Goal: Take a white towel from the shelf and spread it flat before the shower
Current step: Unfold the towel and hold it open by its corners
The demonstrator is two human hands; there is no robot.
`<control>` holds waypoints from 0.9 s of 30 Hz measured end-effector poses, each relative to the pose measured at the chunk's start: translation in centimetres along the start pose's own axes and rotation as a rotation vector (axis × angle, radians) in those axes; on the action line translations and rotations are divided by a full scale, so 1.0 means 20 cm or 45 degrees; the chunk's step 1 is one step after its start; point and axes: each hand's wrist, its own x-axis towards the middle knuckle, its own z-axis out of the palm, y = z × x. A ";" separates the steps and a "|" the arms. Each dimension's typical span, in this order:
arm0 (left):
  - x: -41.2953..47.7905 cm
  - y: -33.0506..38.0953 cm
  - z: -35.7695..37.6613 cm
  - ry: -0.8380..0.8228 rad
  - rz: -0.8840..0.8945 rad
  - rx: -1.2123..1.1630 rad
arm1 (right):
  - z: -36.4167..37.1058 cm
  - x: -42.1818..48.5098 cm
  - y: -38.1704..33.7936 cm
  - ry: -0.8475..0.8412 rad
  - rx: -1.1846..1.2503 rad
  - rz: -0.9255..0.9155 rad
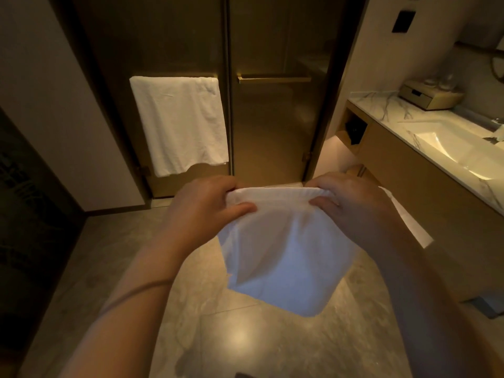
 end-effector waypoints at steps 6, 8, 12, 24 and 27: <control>0.02 0.10 0.07 0.009 0.009 -0.072 | -0.01 0.00 -0.03 -0.079 0.070 -0.114; 0.03 0.14 0.09 -0.020 0.002 -0.076 | 0.01 0.01 -0.03 -0.088 0.024 -0.148; 0.01 0.15 0.08 0.060 -0.123 -0.447 | 0.02 0.00 -0.03 0.091 0.108 -0.192; -0.05 0.20 0.09 0.166 -0.317 -0.964 | 0.09 -0.01 -0.11 0.586 -0.026 -0.117; -0.03 0.22 0.12 0.224 -0.346 -0.994 | 0.11 -0.06 -0.18 0.707 0.157 -0.013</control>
